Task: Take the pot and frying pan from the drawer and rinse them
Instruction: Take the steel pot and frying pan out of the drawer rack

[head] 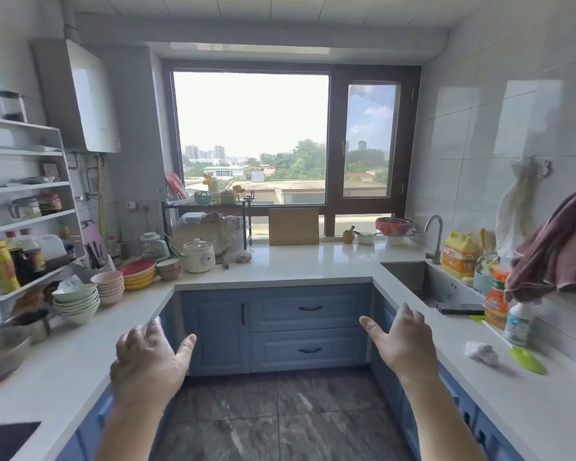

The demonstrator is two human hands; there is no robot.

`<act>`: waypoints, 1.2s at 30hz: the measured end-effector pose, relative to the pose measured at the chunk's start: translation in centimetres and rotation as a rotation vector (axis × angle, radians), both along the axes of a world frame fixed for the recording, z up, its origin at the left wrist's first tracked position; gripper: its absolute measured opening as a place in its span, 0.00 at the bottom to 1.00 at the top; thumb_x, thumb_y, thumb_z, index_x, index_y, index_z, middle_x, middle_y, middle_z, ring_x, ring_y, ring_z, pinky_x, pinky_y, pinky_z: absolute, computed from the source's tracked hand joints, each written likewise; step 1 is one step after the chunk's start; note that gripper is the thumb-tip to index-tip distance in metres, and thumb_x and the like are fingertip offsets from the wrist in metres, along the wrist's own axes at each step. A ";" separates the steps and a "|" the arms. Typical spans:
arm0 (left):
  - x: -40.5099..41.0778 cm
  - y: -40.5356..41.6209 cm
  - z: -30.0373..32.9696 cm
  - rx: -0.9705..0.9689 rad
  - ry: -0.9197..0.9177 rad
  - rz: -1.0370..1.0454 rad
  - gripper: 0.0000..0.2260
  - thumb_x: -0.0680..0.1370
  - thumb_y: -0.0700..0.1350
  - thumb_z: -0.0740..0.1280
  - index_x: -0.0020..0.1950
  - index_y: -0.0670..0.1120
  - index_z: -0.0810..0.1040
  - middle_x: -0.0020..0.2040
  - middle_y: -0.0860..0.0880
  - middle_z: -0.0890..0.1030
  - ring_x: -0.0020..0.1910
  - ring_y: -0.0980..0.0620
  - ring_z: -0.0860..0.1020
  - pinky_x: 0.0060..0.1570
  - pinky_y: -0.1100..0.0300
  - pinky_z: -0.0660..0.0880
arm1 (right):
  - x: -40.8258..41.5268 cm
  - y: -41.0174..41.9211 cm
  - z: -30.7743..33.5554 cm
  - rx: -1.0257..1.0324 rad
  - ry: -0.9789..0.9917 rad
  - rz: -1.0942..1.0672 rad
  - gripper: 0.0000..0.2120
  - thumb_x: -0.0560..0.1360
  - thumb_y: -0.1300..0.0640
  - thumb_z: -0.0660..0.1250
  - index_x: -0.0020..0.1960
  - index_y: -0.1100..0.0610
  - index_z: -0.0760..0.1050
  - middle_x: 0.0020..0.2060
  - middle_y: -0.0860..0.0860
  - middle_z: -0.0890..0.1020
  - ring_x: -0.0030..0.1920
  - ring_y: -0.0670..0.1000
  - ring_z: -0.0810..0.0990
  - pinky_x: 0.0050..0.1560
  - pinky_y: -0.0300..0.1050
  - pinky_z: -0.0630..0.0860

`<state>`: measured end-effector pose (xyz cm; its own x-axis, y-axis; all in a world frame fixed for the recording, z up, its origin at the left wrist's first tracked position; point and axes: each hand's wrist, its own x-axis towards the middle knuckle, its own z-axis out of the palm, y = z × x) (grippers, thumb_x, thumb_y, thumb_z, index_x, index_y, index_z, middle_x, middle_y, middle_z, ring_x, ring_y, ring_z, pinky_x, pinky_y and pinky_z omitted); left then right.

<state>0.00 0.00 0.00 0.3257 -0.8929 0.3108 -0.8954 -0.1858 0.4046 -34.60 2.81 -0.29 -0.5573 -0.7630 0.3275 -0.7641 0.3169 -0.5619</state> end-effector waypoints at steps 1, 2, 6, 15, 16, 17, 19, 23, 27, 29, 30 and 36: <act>-0.5 -0.3 -0.1 -0.001 0.019 -0.004 0.34 0.77 0.62 0.61 0.76 0.43 0.61 0.72 0.41 0.67 0.72 0.41 0.62 0.67 0.46 0.66 | -0.3 -0.4 -0.1 -0.015 -0.002 0.005 0.44 0.72 0.36 0.67 0.75 0.64 0.60 0.69 0.60 0.71 0.67 0.60 0.71 0.64 0.51 0.72; -0.9 -0.7 -0.3 -0.015 0.037 0.000 0.34 0.77 0.61 0.62 0.76 0.42 0.61 0.72 0.41 0.67 0.72 0.41 0.62 0.67 0.46 0.66 | -0.6 -0.8 -0.2 -0.023 -0.002 0.001 0.43 0.72 0.36 0.67 0.75 0.64 0.60 0.68 0.60 0.71 0.67 0.60 0.71 0.64 0.51 0.72; -2.4 -2.8 -1.5 -0.015 0.061 -0.022 0.34 0.77 0.60 0.63 0.75 0.41 0.62 0.70 0.40 0.69 0.70 0.40 0.64 0.66 0.45 0.66 | -1.7 -3.2 -1.0 -0.002 0.015 0.008 0.43 0.72 0.36 0.68 0.74 0.65 0.62 0.66 0.61 0.73 0.66 0.61 0.72 0.63 0.52 0.72; -4.6 -13.1 -4.6 0.027 0.010 -0.040 0.36 0.77 0.64 0.59 0.77 0.44 0.59 0.73 0.42 0.66 0.73 0.42 0.62 0.72 0.48 0.61 | -3.6 -11.9 -3.2 0.023 0.031 0.001 0.41 0.72 0.37 0.68 0.71 0.65 0.64 0.64 0.62 0.74 0.64 0.62 0.73 0.61 0.53 0.73; -4.9 -14.6 -4.9 0.040 0.006 -0.048 0.36 0.77 0.64 0.59 0.77 0.43 0.58 0.74 0.42 0.65 0.73 0.43 0.62 0.72 0.48 0.61 | -3.8 -13.3 -3.3 0.026 0.026 -0.004 0.41 0.72 0.37 0.68 0.71 0.66 0.64 0.64 0.62 0.74 0.64 0.62 0.73 0.61 0.53 0.73; -5.2 -16.2 -5.1 0.044 0.009 -0.056 0.35 0.78 0.64 0.59 0.77 0.44 0.58 0.74 0.42 0.65 0.73 0.43 0.62 0.72 0.49 0.61 | -3.9 -14.8 -3.4 0.030 0.024 -0.008 0.41 0.72 0.38 0.68 0.71 0.66 0.64 0.64 0.62 0.74 0.64 0.62 0.73 0.61 0.53 0.73; -5.7 -19.7 -5.4 0.050 0.014 -0.055 0.35 0.78 0.63 0.59 0.78 0.44 0.57 0.74 0.43 0.65 0.73 0.43 0.61 0.70 0.49 0.62 | -4.3 -18.3 -3.6 0.040 0.016 -0.015 0.40 0.73 0.38 0.69 0.70 0.66 0.64 0.64 0.62 0.74 0.63 0.62 0.74 0.61 0.53 0.72; -5.8 -28.3 -5.4 0.049 0.011 -0.077 0.35 0.78 0.64 0.59 0.78 0.44 0.57 0.74 0.43 0.64 0.74 0.44 0.61 0.71 0.50 0.62 | -4.9 -26.5 -3.0 0.050 -0.031 -0.023 0.41 0.73 0.38 0.68 0.72 0.67 0.62 0.66 0.63 0.72 0.66 0.62 0.72 0.63 0.53 0.71; -5.7 -36.7 -5.0 0.029 0.018 -0.087 0.36 0.78 0.63 0.60 0.78 0.43 0.57 0.75 0.41 0.64 0.74 0.42 0.60 0.73 0.49 0.60 | -5.6 -33.9 -2.9 0.024 -0.064 -0.043 0.42 0.73 0.39 0.68 0.74 0.67 0.60 0.69 0.64 0.69 0.68 0.63 0.70 0.65 0.53 0.70; -6.2 -40.6 -5.3 0.030 0.017 -0.090 0.36 0.78 0.62 0.60 0.78 0.42 0.57 0.75 0.41 0.64 0.75 0.42 0.60 0.73 0.49 0.59 | -6.2 -37.3 -3.6 0.017 -0.067 -0.062 0.42 0.73 0.39 0.68 0.74 0.67 0.60 0.69 0.64 0.70 0.68 0.63 0.70 0.65 0.54 0.70; -6.5 -42.3 -5.6 0.036 0.013 -0.088 0.36 0.78 0.62 0.60 0.78 0.43 0.57 0.75 0.41 0.64 0.75 0.42 0.60 0.73 0.49 0.59 | -6.7 -38.9 -4.0 0.019 -0.066 -0.075 0.42 0.73 0.40 0.69 0.74 0.67 0.61 0.68 0.64 0.70 0.68 0.63 0.70 0.64 0.54 0.71; -9.7 -51.1 -7.9 0.045 0.035 -0.062 0.35 0.78 0.62 0.60 0.78 0.43 0.57 0.75 0.42 0.64 0.75 0.43 0.59 0.71 0.48 0.61 | -9.9 -48.4 -7.0 0.018 -0.068 -0.114 0.37 0.73 0.41 0.70 0.69 0.68 0.66 0.62 0.65 0.74 0.63 0.64 0.73 0.58 0.55 0.73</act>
<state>-9.75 -51.06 -7.87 0.2795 -0.9245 0.2594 -0.8913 -0.1493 0.4282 -44.47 -45.63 -7.28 -0.6610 -0.6992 0.2724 -0.6828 0.4100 -0.6047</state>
